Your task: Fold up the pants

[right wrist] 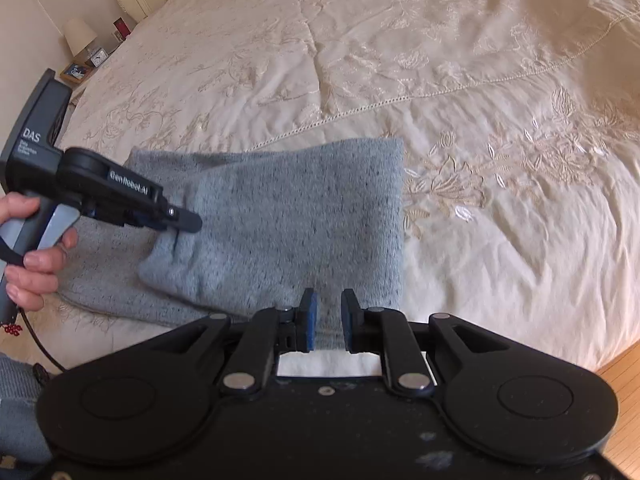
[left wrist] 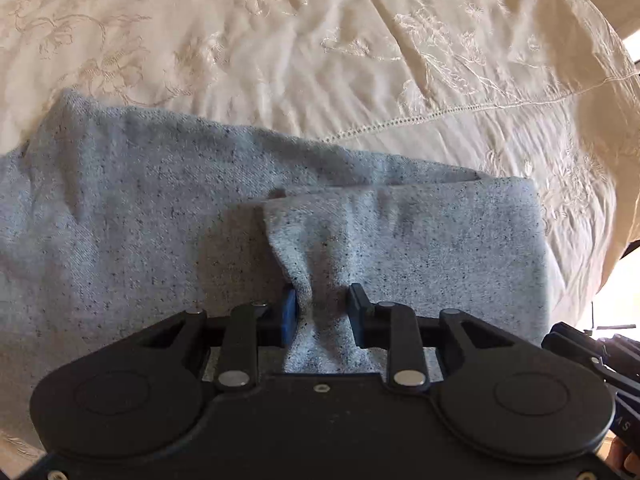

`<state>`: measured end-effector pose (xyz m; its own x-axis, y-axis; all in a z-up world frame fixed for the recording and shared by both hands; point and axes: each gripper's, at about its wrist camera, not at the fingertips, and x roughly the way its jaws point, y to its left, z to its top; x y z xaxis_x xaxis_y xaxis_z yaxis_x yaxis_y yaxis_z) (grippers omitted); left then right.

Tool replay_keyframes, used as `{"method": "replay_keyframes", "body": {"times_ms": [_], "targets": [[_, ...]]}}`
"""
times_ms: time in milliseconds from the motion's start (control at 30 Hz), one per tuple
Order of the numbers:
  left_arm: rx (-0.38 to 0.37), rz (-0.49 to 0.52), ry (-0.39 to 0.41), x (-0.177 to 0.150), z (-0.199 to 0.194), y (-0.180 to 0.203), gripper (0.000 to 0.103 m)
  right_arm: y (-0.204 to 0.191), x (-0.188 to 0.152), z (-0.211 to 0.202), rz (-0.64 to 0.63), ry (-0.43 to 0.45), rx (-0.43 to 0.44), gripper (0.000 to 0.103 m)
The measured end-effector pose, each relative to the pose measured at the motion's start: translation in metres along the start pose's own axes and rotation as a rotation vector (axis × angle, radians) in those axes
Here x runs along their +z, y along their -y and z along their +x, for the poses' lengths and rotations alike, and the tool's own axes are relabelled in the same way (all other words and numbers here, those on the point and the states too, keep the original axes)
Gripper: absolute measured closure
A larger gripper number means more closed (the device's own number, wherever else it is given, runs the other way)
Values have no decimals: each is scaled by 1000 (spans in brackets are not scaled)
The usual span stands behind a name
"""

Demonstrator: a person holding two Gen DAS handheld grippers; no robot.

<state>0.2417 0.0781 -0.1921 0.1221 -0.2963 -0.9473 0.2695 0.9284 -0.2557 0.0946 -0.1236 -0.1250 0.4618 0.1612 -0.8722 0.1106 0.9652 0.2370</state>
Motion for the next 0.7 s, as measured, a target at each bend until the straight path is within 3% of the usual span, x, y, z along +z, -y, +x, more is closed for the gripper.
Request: {"method": "replay_keyframes", "body": {"times_ms": [100,200,333,467,600,700], "targets": [[61,-11,63,1,-9,3,69,7,7,19,24,-19,-39,86],[69,26,120,-3,-29,11,70,28,2,47,67,-141,-131,84],[31,154,178,-2,-41,39,69,31,8,18,71,-51,-86,84],[12,189,143,16,-10,55,68,21,31,9,-7,47,-41,84],[72,164,78,33,29,52,69,19,67,50,-53,40,-40,84],[77,179,56,35,46,49,67,31,85,87,-60,-15,-78,86]]}}
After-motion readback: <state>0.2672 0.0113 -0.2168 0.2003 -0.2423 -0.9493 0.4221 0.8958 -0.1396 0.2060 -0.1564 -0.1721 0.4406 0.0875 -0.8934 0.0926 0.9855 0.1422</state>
